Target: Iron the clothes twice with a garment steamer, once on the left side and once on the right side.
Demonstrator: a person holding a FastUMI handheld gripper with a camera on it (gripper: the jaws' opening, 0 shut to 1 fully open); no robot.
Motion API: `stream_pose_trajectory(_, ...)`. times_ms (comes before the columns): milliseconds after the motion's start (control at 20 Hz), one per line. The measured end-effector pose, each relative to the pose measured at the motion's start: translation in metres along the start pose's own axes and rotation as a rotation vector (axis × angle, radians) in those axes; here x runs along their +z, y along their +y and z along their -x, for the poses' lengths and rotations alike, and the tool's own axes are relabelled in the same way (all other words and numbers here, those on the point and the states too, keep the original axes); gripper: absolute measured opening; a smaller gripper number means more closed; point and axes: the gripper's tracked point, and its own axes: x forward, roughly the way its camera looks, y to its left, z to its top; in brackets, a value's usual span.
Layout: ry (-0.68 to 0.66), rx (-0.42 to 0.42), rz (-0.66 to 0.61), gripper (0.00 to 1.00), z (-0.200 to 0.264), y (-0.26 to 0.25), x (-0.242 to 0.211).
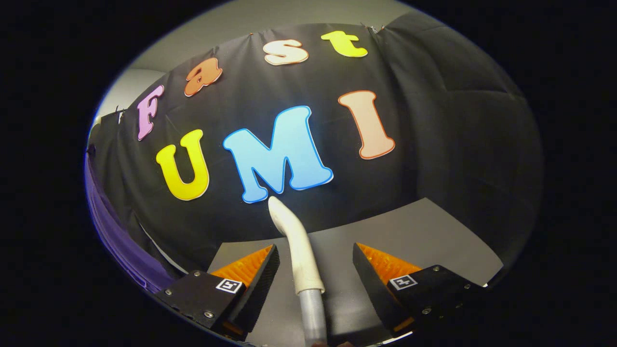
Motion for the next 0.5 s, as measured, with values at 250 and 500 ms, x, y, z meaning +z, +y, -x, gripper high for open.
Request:
stream_pose_trajectory(250, 0.151, 0.081, -0.176, 0.95, -0.031, -0.006, -0.023)
stream_pose_trajectory(500, 0.283, 0.211, -0.376, 0.94, -0.048, 0.01, -0.036)
